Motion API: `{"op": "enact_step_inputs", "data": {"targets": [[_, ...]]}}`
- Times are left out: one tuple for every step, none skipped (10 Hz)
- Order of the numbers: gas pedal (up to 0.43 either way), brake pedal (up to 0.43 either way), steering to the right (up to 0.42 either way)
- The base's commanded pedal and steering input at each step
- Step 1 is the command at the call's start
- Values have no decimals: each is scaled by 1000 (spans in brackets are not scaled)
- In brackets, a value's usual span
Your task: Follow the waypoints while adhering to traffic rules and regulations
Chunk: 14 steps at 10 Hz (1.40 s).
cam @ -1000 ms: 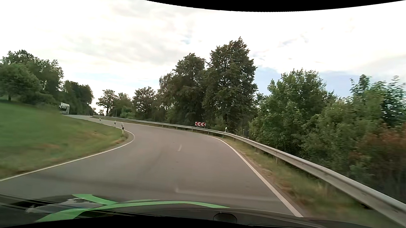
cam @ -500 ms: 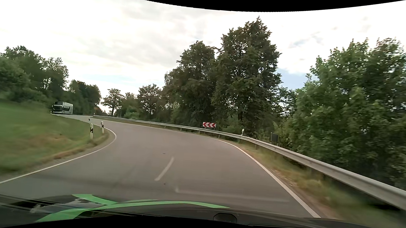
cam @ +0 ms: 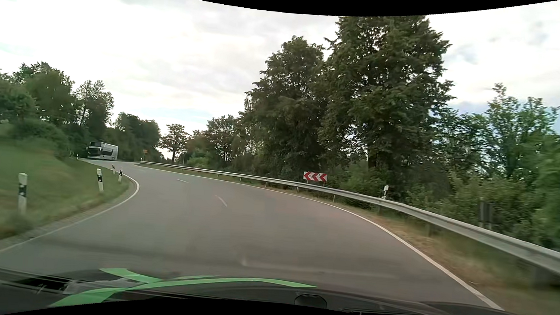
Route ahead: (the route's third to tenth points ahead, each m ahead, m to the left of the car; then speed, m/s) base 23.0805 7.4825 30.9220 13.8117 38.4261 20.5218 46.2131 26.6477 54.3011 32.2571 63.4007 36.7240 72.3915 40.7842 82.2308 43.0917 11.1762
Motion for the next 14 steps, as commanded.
{"op": "enact_step_inputs", "data": {"targets": [[0, 0, -92], [28, 0, -100], [47, 0, -106], [79, 0, -114], [110, 0, -118], [118, 0, -118], [150, 0, -118], [177, 0, -118], [189, 0, -118], [189, 0, -118], [209, 0, -118], [228, 0, -118], [240, 0, -118], [240, 0, -118]]}}
